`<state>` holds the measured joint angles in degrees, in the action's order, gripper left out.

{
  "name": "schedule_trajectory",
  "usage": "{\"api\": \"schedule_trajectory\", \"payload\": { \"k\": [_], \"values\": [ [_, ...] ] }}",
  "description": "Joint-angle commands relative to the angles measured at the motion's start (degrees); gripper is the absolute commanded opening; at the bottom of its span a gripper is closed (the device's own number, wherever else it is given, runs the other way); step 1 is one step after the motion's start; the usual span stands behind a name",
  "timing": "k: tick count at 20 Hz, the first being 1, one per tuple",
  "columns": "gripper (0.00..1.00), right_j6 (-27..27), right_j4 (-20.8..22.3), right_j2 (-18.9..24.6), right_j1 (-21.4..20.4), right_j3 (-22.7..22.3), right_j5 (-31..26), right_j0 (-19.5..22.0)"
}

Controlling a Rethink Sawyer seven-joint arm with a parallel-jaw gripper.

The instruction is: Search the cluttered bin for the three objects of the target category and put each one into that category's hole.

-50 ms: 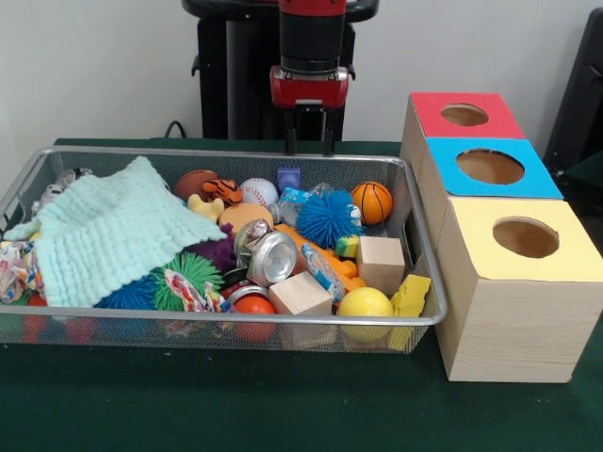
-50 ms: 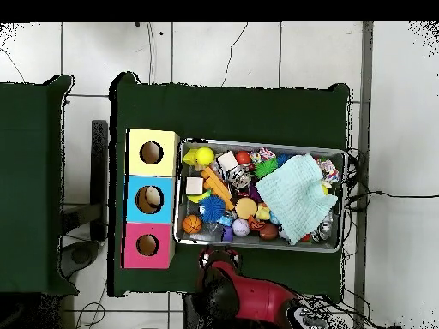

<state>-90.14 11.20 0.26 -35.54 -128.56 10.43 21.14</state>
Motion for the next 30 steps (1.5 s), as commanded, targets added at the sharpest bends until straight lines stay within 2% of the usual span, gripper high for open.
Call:
{"api": "schedule_trajectory", "payload": {
  "k": [1,6,9,19,30],
  "values": [
    [1.00,-9.0,-7.3,2.2,0.0,14.4,-6.9,-1.9],
    [1.00,-8.8,-7.4,2.4,-1.4,14.3,-8.5,-1.7],
    [1.00,-7.9,-7.1,2.4,-1.7,15.5,-11.7,-1.8],
    [1.00,-5.6,-5.1,4.0,-1.0,19.9,-16.8,-0.5],
    [1.00,-5.6,-5.1,3.5,-3.0,22.0,-23.8,-1.4]
  ]
}}
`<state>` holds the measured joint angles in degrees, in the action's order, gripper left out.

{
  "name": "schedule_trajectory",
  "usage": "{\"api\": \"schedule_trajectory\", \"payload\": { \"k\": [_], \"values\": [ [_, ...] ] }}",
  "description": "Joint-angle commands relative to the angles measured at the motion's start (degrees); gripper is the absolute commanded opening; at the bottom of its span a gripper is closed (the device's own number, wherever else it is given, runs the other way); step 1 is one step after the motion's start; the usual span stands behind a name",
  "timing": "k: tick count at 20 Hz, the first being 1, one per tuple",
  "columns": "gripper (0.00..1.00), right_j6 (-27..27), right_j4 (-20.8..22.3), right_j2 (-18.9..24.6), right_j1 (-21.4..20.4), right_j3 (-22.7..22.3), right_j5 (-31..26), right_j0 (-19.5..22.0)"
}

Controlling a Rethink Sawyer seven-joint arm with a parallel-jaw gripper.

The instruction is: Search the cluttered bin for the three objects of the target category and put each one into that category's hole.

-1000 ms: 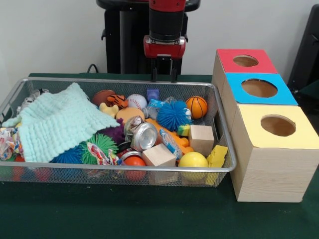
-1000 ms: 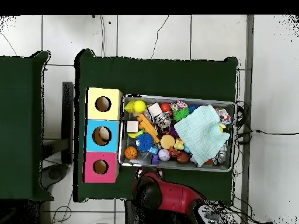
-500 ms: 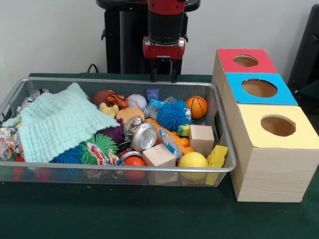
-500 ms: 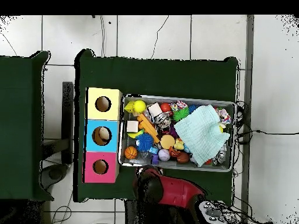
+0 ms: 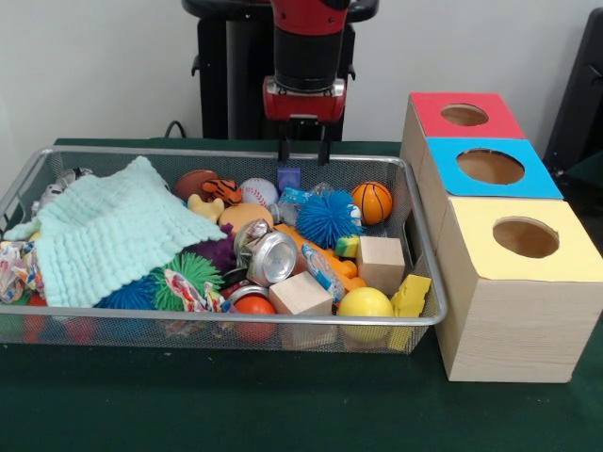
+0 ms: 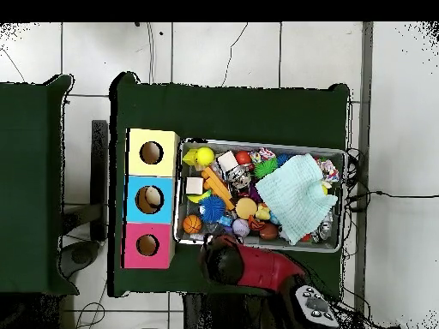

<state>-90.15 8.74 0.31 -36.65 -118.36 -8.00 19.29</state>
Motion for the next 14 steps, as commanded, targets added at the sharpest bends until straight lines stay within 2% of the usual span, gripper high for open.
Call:
{"api": "schedule_trajectory", "payload": {
  "k": [1,9,14],
  "values": [
    [1.00,-5.5,-3.0,3.2,-2.4,12.3,-7.2,0.1],
    [1.00,-5.2,-3.3,1.4,-5.9,14.9,-17.2,-1.8],
    [1.00,-5.7,-1.8,3.2,-3.0,13.9,-11.6,0.0]
  ]
}}
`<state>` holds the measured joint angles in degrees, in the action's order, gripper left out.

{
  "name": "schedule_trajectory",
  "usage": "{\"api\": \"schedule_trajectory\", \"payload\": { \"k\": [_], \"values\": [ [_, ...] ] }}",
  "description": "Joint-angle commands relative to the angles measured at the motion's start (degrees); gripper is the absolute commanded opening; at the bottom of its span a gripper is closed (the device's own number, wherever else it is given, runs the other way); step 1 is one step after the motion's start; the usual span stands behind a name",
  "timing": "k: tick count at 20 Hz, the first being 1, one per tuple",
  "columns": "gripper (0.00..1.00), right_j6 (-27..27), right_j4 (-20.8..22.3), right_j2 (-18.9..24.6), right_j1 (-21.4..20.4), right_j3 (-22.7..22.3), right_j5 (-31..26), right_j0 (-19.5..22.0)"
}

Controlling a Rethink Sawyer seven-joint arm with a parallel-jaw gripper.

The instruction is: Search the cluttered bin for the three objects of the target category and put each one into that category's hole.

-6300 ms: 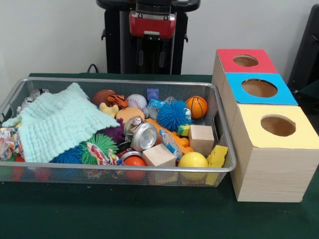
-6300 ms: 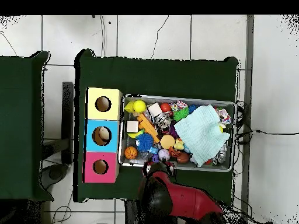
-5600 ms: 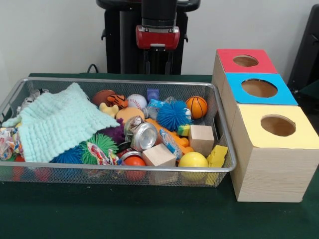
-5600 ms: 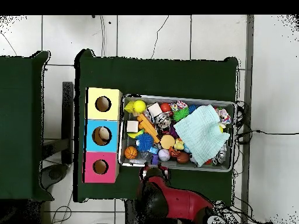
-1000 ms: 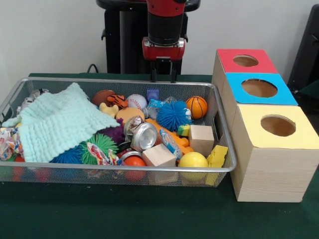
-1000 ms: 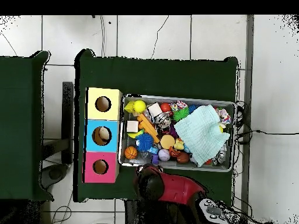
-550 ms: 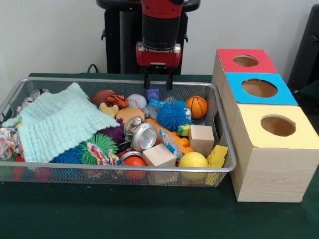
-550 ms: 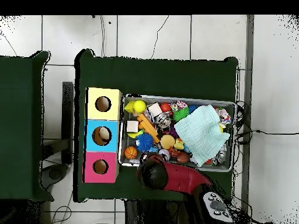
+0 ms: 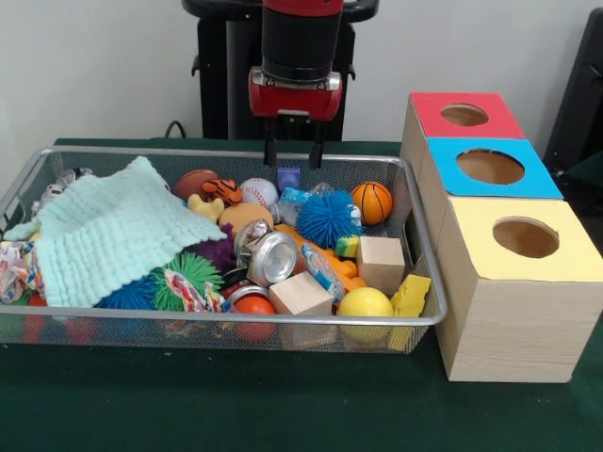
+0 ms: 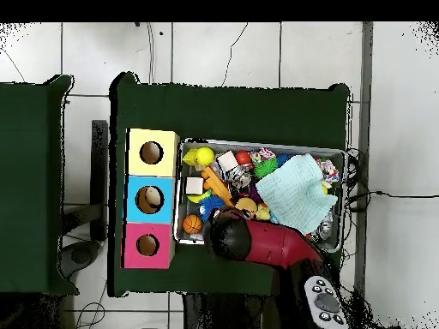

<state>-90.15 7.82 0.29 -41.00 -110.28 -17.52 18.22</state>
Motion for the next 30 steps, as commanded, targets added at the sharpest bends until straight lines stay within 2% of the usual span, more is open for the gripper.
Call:
{"api": "schedule_trajectory", "payload": {
  "k": [1,7,13,15,16,18,19,21,22,24,27,30],
  "values": [
    [1.00,-6.0,-0.2,3.5,2.8,5.5,0.8,1.5],
    [1.00,-6.0,2.2,4.9,9.5,6.5,9.3,3.3],
    [1.00,-3.9,3.1,6.3,13.2,7.9,10.8,5.5],
    [1.00,-3.0,3.2,6.7,13.5,8.2,9.7,5.7],
    [1.00,-2.4,4.2,7.1,13.3,8.1,11.0,5.8],
    [1.00,-4.7,7.1,7.1,12.6,6.3,21.0,5.9],
    [1.00,-6.5,9.3,5.8,12.2,5.2,28.9,5.0],
    [1.00,-9.2,10.0,2.5,12.3,3.9,37.4,2.6],
    [1.00,-9.6,9.9,1.8,12.3,3.7,38.5,2.0],
    [1.00,-10.0,9.9,1.8,12.1,3.3,38.2,1.9],
    [1.00,-8.1,10.4,4.8,11.5,3.8,31.4,4.1],
    [1.00,-7.1,10.3,5.8,11.4,3.8,28.8,4.9]
  ]
}}
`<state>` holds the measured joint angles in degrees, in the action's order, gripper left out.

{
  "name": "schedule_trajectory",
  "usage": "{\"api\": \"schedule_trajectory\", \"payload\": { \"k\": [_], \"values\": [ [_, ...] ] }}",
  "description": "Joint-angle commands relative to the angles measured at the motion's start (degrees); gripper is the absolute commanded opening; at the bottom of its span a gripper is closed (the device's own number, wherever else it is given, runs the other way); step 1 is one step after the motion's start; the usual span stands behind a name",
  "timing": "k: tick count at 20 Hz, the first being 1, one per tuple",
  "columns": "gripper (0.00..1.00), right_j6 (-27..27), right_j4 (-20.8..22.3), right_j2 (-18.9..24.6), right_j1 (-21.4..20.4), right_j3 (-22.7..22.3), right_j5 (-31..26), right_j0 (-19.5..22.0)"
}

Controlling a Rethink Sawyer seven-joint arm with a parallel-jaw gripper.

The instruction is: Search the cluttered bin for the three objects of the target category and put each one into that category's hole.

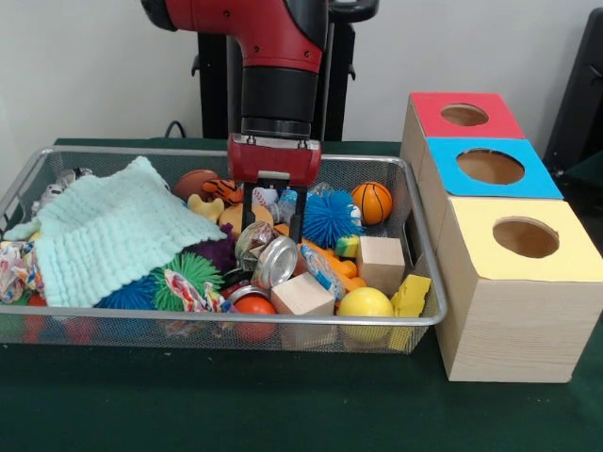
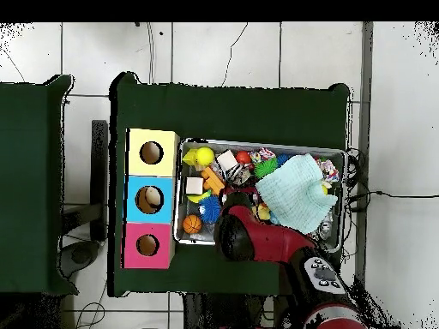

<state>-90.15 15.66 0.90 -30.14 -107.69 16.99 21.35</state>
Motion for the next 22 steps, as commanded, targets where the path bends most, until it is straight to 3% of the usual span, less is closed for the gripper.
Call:
{"api": "schedule_trajectory", "payload": {
  "k": [1,4,7,11,22],
  "values": [
    [1.00,-6.9,2.6,6.0,0.7,1.1,-6.7,2.6],
    [1.00,-5.8,2.2,6.9,0.8,0.6,-10.6,3.4],
    [1.00,-2.1,-1.1,5.6,2.0,2.2,-24.3,2.8],
    [1.00,0.1,-0.7,5.6,5.4,5.3,-32.4,2.9],
    [1.00,-1.1,2.2,7.0,9.8,6.8,-31.8,4.2]
  ]
}}
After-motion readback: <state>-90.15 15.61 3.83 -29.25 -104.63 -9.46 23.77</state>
